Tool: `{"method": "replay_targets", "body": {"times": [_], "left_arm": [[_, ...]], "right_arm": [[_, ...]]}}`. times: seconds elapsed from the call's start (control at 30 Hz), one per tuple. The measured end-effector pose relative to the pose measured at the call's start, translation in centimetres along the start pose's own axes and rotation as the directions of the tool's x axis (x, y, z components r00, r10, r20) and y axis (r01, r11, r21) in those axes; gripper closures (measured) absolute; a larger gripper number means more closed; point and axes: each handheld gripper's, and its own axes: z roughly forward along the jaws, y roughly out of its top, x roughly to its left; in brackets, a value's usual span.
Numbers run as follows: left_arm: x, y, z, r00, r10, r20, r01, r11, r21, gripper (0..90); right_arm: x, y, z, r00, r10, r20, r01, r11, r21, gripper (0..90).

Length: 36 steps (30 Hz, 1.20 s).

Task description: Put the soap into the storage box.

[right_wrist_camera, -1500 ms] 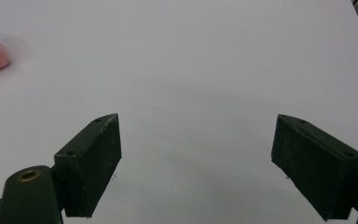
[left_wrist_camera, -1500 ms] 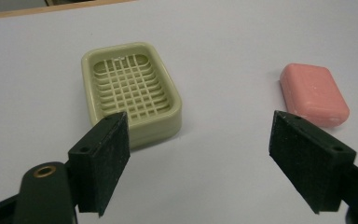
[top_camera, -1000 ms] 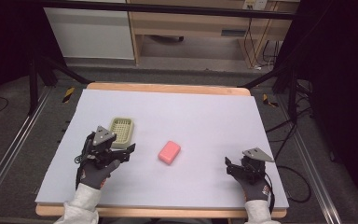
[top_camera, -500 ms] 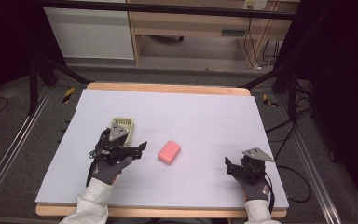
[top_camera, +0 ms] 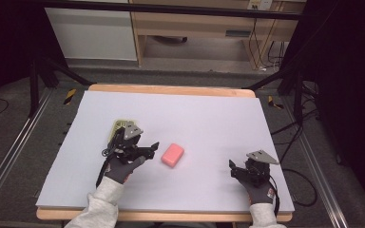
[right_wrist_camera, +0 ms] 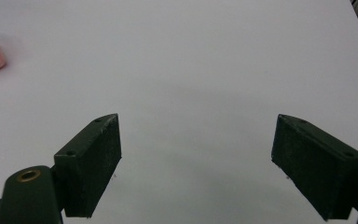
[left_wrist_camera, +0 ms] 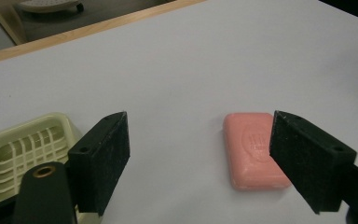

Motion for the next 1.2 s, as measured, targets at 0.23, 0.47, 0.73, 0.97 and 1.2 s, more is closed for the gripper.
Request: {"method": "replay_targets", "body": {"times": [0.23,0.47,0.73,0.97,1.2], "left_arm": [[-0.5,0.3,1.0,1.0000,0.003,0.008,-0.003,0.9999,0.015,19.8],[-1.0,0.6,2.1,0.9998,0.014,0.011,-0.015,0.9995,0.028,19.8],[-1.4,0.7,3.4,0.9994,0.024,0.027,-0.025,0.9977,0.063,19.8],[-2.1,0.7,4.3,0.9984,0.049,0.028,-0.052,0.9949,0.087,20.0],[-2.8,0.6,5.3,0.9957,0.077,0.052,-0.083,0.9894,0.119,19.9]], "right_arm": [[0.0,0.0,0.0,1.0000,-0.001,0.002,0.001,1.000,0.002,16.4],[0.0,0.0,-0.1,1.0000,0.002,0.003,-0.002,1.000,-0.003,16.6],[0.0,0.0,0.0,1.0000,0.000,0.005,0.000,1.000,0.005,16.5],[0.0,0.0,0.0,1.0000,0.004,0.005,-0.004,1.000,0.004,16.5],[0.0,0.0,0.0,1.0000,0.001,0.006,-0.001,1.000,0.003,16.5]]}}
